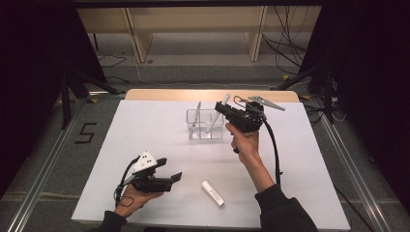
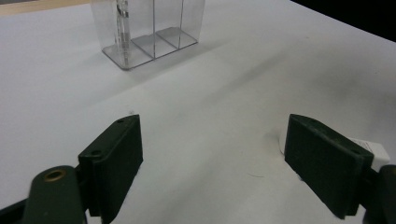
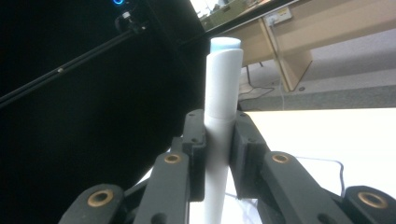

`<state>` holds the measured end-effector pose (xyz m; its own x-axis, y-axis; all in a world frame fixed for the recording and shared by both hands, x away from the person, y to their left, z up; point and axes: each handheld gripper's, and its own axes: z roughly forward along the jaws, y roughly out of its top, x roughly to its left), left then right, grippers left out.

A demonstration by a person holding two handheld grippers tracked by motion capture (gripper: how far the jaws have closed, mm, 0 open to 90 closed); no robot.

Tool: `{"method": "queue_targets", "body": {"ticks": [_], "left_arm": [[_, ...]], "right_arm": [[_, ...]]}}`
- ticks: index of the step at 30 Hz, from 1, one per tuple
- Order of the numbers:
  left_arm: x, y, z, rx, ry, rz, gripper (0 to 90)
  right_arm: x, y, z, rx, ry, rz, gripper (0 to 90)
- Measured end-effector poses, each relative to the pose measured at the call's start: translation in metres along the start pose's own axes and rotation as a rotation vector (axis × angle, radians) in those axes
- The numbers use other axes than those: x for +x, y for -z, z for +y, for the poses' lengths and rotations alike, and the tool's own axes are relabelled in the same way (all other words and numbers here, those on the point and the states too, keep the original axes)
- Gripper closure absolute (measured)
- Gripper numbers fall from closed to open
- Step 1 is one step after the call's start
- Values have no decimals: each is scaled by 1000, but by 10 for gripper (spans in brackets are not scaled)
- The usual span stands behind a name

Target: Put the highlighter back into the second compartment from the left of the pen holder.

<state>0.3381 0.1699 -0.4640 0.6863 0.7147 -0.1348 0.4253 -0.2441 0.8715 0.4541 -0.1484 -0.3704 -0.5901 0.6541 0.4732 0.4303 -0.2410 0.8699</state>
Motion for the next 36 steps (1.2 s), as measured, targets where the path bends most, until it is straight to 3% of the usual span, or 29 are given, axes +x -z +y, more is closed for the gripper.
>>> {"method": "queue_targets", "body": {"ticks": [13,22,36], "left_arm": [[0,1,-3,-3,8,1,184],[1,3,-4,-5,4,-1,184],[0,2,-5,-2,3,-2,184]], "right_arm": [[-6,-27,17,-7,33,-90,785],[-12,-46,18,4,65,-154,785],[-19,-62,10,28,71,-201,785]]}}
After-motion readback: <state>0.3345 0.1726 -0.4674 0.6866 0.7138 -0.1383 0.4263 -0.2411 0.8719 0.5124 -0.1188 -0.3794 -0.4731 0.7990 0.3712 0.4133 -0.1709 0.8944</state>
